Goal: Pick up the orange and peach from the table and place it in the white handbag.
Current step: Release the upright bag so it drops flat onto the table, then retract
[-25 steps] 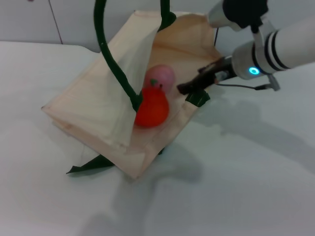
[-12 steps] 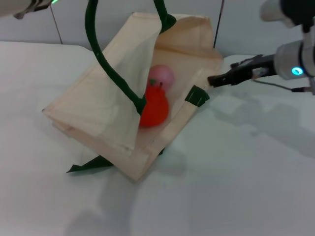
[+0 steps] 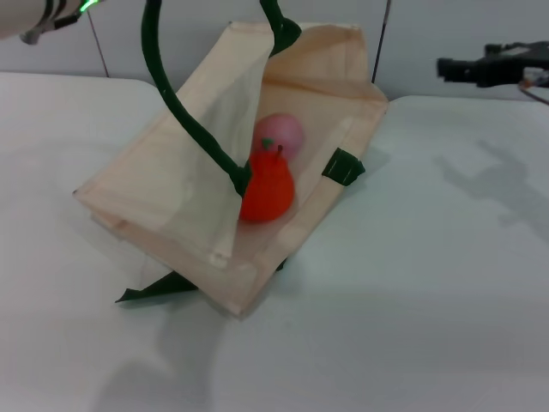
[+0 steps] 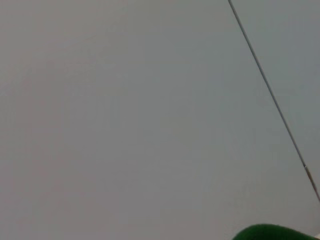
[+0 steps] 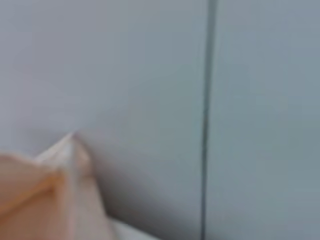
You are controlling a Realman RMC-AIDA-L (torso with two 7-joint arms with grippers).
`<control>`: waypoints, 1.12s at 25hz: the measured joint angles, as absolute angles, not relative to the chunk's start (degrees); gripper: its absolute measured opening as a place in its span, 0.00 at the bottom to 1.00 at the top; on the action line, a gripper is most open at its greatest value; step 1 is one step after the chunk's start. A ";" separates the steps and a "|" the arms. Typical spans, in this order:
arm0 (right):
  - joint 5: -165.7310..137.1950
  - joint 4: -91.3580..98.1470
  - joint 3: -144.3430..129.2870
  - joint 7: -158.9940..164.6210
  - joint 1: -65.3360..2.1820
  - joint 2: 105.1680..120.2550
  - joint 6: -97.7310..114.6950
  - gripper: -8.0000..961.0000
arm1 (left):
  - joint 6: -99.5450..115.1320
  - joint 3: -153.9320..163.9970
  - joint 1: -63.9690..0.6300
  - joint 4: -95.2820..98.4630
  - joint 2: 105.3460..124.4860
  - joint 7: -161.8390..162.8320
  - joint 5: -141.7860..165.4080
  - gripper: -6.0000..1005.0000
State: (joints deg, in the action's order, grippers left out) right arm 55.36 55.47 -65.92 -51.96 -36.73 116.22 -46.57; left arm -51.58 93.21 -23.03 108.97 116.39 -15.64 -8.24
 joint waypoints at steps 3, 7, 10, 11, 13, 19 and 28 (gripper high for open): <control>56.27 55.13 -65.00 -52.11 -36.04 116.05 -45.21 0.91 | -49.30 92.37 -22.75 107.58 116.29 -15.59 -11.04 0.26; 55.79 54.34 -64.33 -52.16 -36.19 115.97 -45.34 0.91 | -48.78 90.84 -23.59 105.50 116.16 -16.77 -15.34 0.26; 55.77 53.65 -64.33 -52.18 -36.58 115.92 -45.39 0.91 | -47.85 90.61 -23.86 103.81 116.16 -18.63 -17.55 0.27; 55.80 53.58 -64.33 -52.18 -36.72 115.92 -45.41 0.91 | -47.19 90.58 -23.90 103.09 116.16 -19.39 -18.76 0.27; 55.80 53.42 -64.33 -52.19 -36.97 115.92 -45.46 0.91 | -46.14 90.32 -23.99 101.97 116.15 -20.80 -21.35 0.27; 55.69 51.17 -64.33 -52.22 -38.45 115.86 -45.52 0.91 | -45.09 89.03 -24.59 100.20 116.21 -22.77 -25.20 0.36; 54.10 48.67 -64.19 -52.06 -40.78 115.66 -46.14 0.91 | -44.59 87.36 -25.13 97.20 116.12 -30.95 -36.28 0.54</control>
